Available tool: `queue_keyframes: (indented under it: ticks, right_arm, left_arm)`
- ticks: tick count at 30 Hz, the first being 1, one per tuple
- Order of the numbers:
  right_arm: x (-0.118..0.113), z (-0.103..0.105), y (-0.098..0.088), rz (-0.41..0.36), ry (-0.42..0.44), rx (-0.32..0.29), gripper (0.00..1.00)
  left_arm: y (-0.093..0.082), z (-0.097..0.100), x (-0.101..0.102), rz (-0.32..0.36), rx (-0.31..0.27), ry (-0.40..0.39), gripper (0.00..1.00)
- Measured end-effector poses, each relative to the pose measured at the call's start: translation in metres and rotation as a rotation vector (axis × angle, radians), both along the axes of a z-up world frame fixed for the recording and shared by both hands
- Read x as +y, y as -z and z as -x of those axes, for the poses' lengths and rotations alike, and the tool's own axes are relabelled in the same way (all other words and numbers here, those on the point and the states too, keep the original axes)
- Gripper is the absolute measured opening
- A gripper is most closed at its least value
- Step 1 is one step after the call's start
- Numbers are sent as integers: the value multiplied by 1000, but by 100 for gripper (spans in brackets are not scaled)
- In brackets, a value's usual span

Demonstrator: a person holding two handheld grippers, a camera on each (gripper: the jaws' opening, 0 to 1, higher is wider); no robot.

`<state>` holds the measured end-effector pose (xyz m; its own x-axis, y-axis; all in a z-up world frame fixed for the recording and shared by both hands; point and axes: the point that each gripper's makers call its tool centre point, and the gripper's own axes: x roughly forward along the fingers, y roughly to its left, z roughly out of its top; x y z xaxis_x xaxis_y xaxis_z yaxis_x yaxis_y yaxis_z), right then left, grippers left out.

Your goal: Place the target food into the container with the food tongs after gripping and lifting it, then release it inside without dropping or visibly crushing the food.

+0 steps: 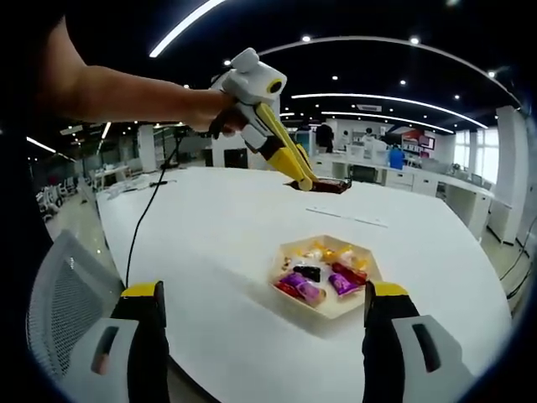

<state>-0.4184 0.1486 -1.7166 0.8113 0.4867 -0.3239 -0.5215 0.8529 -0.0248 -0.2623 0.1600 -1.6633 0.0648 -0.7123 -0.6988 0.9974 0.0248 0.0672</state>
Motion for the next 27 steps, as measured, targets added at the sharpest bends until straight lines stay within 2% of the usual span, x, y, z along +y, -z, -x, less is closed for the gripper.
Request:
queue_keyframes:
  ticks: [7,18,20,21,24,27]
  right_arm:
    - [1,0,0,3,-4,1,96]
    - [2,1,2,7,-12,11,96]
    - [2,1,2,8,-12,10,96]
    - [2,1,3,8,-12,12,96]
    - [2,1,3,9,-14,13,97]
    - [2,1,4,10,-14,14,97]
  left_arm:
    - [-7,-2,-16,13,4,6,19]
    - [-3,2,-29,13,1,15,20]
    - [5,1,-26,-9,-16,28,23]
    - [9,-5,-24,-20,-78,35,24]
    - [19,-1,-23,3,-34,24,26]
    - [22,-2,-21,5,-52,25,26]
